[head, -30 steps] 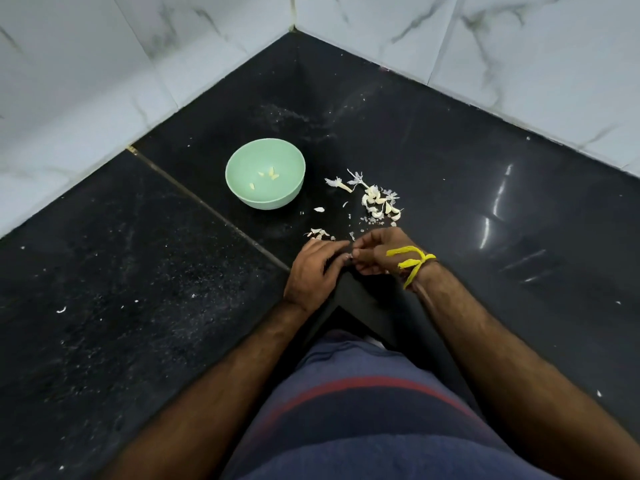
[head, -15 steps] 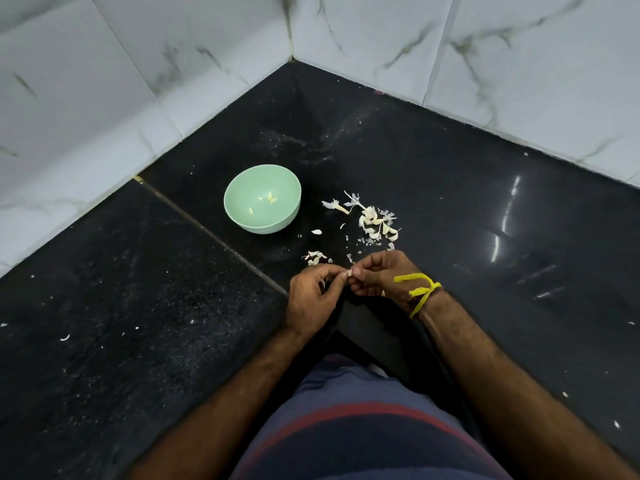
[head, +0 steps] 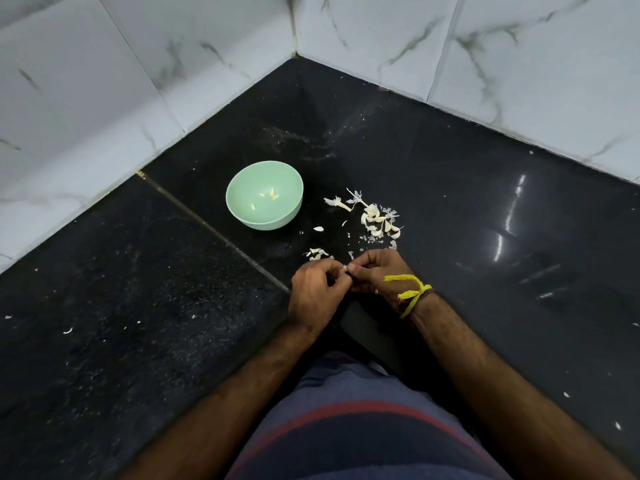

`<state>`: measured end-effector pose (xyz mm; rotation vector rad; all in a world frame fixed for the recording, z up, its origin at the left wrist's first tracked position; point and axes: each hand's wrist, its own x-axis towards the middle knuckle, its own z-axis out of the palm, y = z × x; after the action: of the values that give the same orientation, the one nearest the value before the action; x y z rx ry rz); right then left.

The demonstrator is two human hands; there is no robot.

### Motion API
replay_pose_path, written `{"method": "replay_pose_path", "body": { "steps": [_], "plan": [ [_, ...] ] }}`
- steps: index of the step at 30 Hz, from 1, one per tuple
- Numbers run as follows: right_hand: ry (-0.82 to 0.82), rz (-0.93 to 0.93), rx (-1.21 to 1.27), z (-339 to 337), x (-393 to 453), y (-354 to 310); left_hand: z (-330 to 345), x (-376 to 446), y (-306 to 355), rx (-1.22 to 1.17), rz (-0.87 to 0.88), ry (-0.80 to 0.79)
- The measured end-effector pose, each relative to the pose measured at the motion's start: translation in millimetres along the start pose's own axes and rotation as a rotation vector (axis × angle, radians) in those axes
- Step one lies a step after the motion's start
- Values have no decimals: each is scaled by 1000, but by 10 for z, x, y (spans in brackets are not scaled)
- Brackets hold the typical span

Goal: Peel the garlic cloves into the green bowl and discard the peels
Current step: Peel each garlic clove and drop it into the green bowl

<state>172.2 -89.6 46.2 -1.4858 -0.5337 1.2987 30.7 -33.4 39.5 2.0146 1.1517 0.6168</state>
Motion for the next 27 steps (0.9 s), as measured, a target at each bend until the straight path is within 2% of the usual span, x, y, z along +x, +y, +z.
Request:
{"method": "replay_pose_path", "body": {
  "steps": [8,11,15,22,24,27],
  "plan": [
    [-6,12,-8,19,-13,-7,9,32,-33,58,40,-14],
    [-3,16,23,16,-22,-20,-7,46,-54,-85,-51,3],
    [1,7,87,7,-20,-36,-29,11,-34,-238,-72,44],
    [-38,18,117,-27,-22,-37,-27,36,-153,-470,-134,-60],
    [12,-47,52,-13,-24,-37,4,32,-148,-498,-180,-49],
    [118,-229,-178,50,-7,-22,43,52,-130,-507,-236,45]
  ]
}}
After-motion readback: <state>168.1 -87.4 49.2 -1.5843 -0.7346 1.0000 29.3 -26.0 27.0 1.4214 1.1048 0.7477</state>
